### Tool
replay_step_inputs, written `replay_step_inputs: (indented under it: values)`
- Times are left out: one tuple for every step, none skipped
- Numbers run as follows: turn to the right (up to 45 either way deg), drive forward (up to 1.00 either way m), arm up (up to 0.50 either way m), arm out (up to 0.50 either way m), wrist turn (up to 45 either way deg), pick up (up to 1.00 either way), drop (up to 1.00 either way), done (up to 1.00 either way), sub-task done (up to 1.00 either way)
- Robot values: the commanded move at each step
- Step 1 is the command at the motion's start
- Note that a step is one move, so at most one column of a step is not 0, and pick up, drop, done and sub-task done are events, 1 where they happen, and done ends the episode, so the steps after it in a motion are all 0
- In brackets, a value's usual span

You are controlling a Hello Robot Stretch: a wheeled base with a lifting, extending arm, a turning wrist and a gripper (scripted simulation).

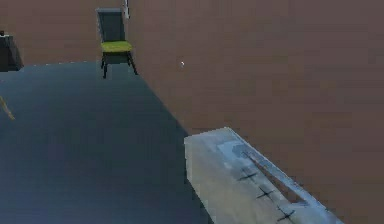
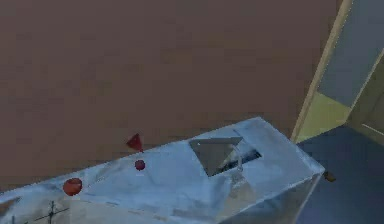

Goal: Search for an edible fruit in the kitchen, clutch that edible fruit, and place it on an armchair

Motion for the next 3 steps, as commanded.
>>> replay_step_inputs:
  values:
    - [-36.0, 0.0, 0.0, 0.0, 0.0, 0.0, 0.0, 0.0, 0.0]
    - [-3.0, 0.0, 0.0, 0.0, 0.0, 0.0, 0.0, 0.0, 0.0]
    - [45.0, 0.0, 0.0, 0.0, 0.0, 0.0, 0.0, 0.0, 0.0]
